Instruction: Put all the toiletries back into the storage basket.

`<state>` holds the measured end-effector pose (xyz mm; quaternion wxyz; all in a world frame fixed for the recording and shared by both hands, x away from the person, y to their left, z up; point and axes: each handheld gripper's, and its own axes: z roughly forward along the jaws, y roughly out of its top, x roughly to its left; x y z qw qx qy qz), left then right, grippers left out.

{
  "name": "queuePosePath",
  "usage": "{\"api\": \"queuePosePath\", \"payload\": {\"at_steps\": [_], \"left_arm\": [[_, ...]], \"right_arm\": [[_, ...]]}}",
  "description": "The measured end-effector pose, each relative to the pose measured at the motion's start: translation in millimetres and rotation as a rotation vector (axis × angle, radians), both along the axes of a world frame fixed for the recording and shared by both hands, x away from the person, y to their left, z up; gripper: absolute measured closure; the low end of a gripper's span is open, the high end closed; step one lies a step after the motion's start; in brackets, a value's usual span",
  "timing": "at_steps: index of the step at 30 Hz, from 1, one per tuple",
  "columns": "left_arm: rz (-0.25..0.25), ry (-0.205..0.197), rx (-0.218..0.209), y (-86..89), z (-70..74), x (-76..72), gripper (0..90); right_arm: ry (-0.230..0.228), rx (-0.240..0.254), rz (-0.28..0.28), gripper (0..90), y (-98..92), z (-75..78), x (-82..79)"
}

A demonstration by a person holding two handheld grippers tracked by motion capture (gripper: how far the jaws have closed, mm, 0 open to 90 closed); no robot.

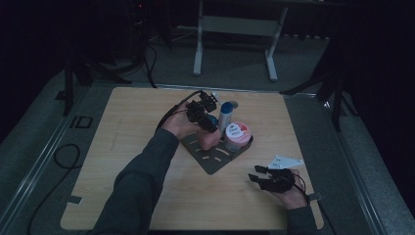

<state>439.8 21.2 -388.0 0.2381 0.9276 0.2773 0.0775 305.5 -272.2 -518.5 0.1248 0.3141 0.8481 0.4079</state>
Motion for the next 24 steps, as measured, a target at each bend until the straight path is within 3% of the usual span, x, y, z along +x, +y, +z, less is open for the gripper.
{"api": "queuePosePath", "payload": {"at_steps": [15, 24], "left_arm": [[0.053, -0.010, 0.012, 1.4, 2.7, 16.8, 47.7], [0.091, -0.010, 0.012, 1.9, -3.5, 24.7, 47.7]], "right_arm": [[0.004, -0.002, -0.001, 54.1, 0.4, -1.5, 0.1], [0.005, -0.009, 0.000, 54.0, 2.0, -2.7, -0.2]]}}
